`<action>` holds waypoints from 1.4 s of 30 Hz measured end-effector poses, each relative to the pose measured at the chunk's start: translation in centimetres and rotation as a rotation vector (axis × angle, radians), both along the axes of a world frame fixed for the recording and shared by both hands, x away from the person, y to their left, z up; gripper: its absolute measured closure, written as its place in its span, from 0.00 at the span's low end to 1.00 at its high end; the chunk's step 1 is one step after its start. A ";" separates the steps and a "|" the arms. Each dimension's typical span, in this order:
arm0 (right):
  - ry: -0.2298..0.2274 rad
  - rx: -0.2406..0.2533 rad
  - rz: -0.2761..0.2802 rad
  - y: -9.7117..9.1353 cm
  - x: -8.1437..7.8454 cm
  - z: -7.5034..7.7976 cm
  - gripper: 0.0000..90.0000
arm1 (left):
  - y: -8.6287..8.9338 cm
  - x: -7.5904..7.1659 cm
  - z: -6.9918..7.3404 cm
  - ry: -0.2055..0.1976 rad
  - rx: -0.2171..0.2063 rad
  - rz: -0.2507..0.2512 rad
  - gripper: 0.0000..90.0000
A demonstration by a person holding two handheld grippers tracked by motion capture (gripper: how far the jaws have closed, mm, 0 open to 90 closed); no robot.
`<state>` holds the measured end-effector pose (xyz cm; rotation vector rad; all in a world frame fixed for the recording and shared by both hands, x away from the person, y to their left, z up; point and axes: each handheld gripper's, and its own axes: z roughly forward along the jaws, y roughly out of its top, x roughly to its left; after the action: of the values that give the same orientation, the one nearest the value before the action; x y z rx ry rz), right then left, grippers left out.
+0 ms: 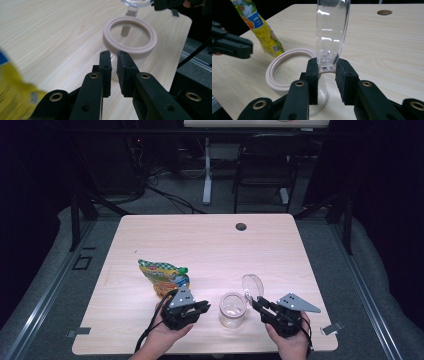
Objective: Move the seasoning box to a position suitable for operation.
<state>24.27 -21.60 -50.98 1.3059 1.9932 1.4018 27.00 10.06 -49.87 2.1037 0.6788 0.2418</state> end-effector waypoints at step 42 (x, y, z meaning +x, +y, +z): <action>0.057 0.159 0.002 -1.3 4.8 -0.2 0.77 | 15.1 1.9 -2.4 -0.018 -0.095 0.356 0.61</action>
<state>29.08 -22.88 -51.19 1.4267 1.9525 1.5686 28.94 25.16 -52.27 1.8790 1.0328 0.4157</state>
